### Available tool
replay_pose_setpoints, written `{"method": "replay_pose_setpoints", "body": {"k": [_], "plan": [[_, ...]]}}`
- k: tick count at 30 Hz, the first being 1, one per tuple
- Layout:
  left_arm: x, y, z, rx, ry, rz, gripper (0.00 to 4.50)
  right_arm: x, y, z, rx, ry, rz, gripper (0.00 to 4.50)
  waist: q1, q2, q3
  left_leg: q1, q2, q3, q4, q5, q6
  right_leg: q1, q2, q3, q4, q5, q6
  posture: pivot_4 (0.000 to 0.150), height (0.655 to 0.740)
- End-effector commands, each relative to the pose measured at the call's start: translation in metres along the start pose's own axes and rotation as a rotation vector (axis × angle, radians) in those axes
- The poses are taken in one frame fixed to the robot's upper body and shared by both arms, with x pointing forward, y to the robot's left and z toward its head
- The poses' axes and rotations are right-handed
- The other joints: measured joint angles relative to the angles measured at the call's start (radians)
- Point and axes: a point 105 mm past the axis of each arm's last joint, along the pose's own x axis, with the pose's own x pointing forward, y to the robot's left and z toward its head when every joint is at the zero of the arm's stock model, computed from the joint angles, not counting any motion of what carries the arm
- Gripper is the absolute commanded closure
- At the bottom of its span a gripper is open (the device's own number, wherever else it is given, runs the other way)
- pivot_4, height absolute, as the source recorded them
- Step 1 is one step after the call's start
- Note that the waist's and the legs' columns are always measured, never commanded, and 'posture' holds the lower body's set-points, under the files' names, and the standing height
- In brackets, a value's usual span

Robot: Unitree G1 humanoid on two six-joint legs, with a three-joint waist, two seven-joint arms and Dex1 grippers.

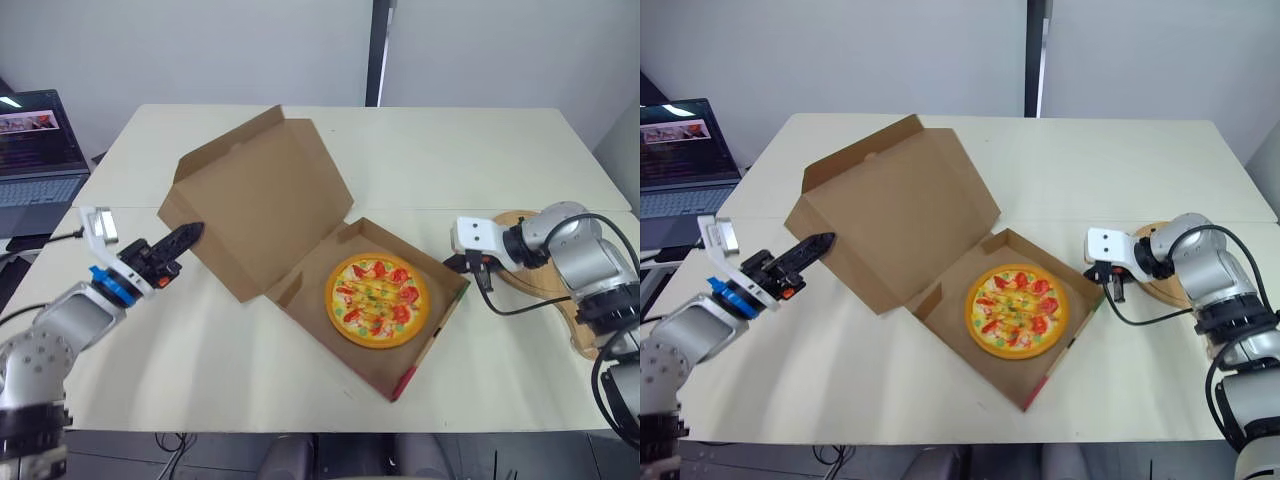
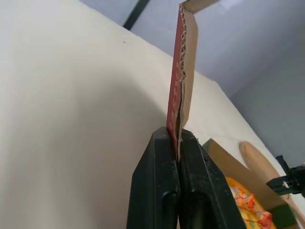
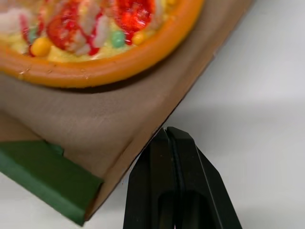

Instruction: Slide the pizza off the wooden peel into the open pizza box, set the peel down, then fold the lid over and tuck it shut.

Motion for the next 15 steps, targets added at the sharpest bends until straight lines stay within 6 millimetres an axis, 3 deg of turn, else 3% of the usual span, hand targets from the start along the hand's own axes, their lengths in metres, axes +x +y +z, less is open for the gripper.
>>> {"method": "replay_pose_setpoints", "body": {"k": [1, 11, 15], "plan": [[0.018, -0.003, -0.002, 0.050, 0.064, -0.071, 4.50, -0.009, 0.016, 0.024, -0.030, -0.076, 0.021, 4.49, 0.000, 0.000, 0.000, 0.000, 0.000, 0.000, 0.000, 0.000, 0.000, 0.000, 0.000, 0.000, 0.000, 0.000, 0.000, 0.150, 0.7350], [0.066, -0.015, 0.001, 0.155, 0.122, -0.215, 4.50, -0.004, 0.074, 0.045, 0.065, -0.166, 0.088, 4.49, 0.003, 0.000, 0.000, 0.000, 0.000, 0.000, 0.000, 0.000, -0.001, 0.000, -0.001, 0.000, 0.000, 0.000, 0.000, 0.150, 0.7350], [0.078, -0.021, 0.001, 0.219, 0.135, -0.253, 4.50, 0.001, 0.085, 0.054, 0.131, -0.209, 0.074, 4.49, 0.002, 0.000, 0.000, -0.001, 0.000, -0.001, 0.001, 0.000, -0.001, 0.000, -0.001, 0.000, 0.000, 0.000, 0.001, 0.150, 0.7350]]}}
